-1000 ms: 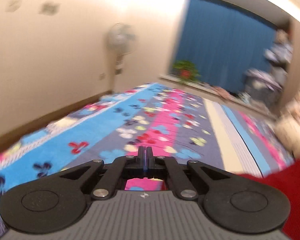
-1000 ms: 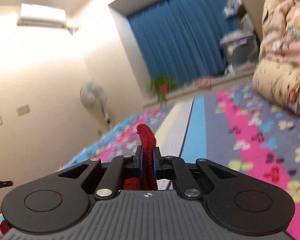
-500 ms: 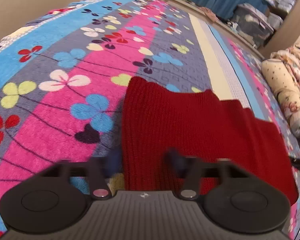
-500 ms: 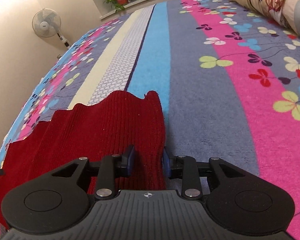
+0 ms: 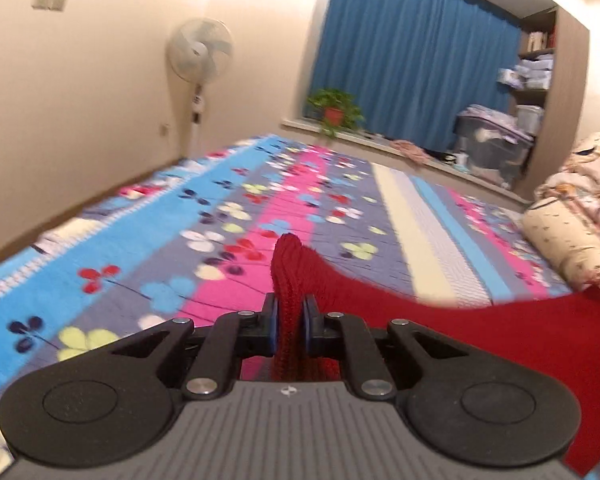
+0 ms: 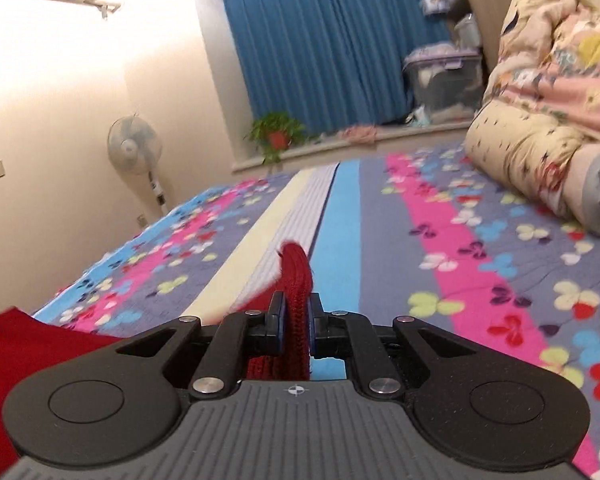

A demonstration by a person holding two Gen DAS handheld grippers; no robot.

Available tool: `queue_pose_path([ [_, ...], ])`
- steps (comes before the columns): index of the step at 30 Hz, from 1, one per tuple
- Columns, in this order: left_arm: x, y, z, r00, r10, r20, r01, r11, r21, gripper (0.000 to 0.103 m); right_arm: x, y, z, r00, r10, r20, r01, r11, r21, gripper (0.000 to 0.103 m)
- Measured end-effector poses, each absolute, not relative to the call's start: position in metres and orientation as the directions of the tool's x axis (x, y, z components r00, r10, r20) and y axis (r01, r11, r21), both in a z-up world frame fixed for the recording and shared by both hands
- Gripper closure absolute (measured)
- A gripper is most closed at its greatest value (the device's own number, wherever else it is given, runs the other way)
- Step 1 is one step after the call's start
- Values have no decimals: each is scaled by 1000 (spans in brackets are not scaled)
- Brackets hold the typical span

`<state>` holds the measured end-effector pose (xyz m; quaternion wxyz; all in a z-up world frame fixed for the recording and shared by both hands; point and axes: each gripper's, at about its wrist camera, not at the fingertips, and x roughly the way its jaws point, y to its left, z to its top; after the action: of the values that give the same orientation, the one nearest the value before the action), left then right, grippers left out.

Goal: Fold small clothes

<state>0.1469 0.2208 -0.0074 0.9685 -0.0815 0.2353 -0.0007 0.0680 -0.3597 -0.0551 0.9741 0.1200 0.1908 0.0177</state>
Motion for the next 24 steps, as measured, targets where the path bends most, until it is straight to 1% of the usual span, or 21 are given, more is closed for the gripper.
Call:
queue_pose_path([
  [1, 151, 220, -12, 874, -26, -486, -45, 990, -135, 90, 72, -362, -58, 920, 81, -383, 19, 968, 250, 93],
  [2, 160, 220, -24, 830, -8, -558, -63, 992, -107, 90, 78, -365, -62, 908, 81, -411, 31, 966, 257, 93],
  [4, 177, 220, -55, 692, 13, -722, -99, 992, -77, 90, 93, -367, -77, 859, 86, -504, 52, 966, 253, 93],
  [5, 181, 219, -67, 636, 20, -771, -109, 992, -64, 90, 102, -367, -89, 826, 96, -555, 55, 967, 250, 93],
  [6, 181, 218, -68, 631, 16, -776, -108, 992, -67, 90, 108, -364, -99, 798, 92, -595, 60, 971, 231, 93],
  [7, 179, 217, -64, 652, 16, -758, -104, 992, -69, 90, 114, -360, -110, 771, 67, -633, 71, 979, 191, 93],
  [8, 178, 217, -59, 669, 10, -743, -98, 992, -75, 90, 118, -356, -118, 759, 51, -649, 78, 983, 169, 93],
  [10, 175, 220, -56, 668, -5, -744, -100, 990, -96, 90, 121, -354, -124, 753, 47, -656, 91, 980, 175, 93],
  [12, 177, 222, -61, 636, -36, -771, -88, 989, -119, 84, 123, -355, -122, 750, 48, -659, 111, 974, 197, 91],
  [13, 177, 223, -63, 622, -45, -782, -83, 989, -123, 84, 124, -357, -119, 750, 48, -660, 122, 970, 210, 91],
  [15, 169, 226, -59, 624, -58, -779, -74, 988, -133, 77, 123, -359, -117, 746, 27, -666, 151, 966, 208, 89],
  [16, 164, 228, -58, 626, -71, -776, -72, 986, -148, 65, 123, -361, -117, 736, 0, -677, 180, 964, 195, 88],
  [17, 158, 231, -56, 624, -89, -776, -71, 983, -170, 47, 121, -365, -119, 725, -3, -689, 201, 957, 207, 80],
  [18, 153, 233, -55, 615, -113, -780, -72, 978, -198, 38, 117, -369, -119, 715, 8, -699, 218, 948, 234, 72],
  [19, 147, 233, -55, 601, -135, -788, -70, 973, -220, 26, 114, -374, -119, 706, 32, -707, 231, 934, 273, 68],
  [20, 142, 233, -55, 582, -153, -798, -60, 971, -230, 25, 110, -380, -119, 698, 62, -713, 242, 917, 317, 59],
  [21, 136, 231, -56, 562, -163, -811, -47, 972, -228, 25, 104, -386, -118, 695, 98, -712, 248, 897, 366, 56],
  [24, 120, 230, -57, 532, -177, -828, -28, 974, -226, 25, 90, -394, -114, 685, 190, -703, 239, 853, 464, 55],
])
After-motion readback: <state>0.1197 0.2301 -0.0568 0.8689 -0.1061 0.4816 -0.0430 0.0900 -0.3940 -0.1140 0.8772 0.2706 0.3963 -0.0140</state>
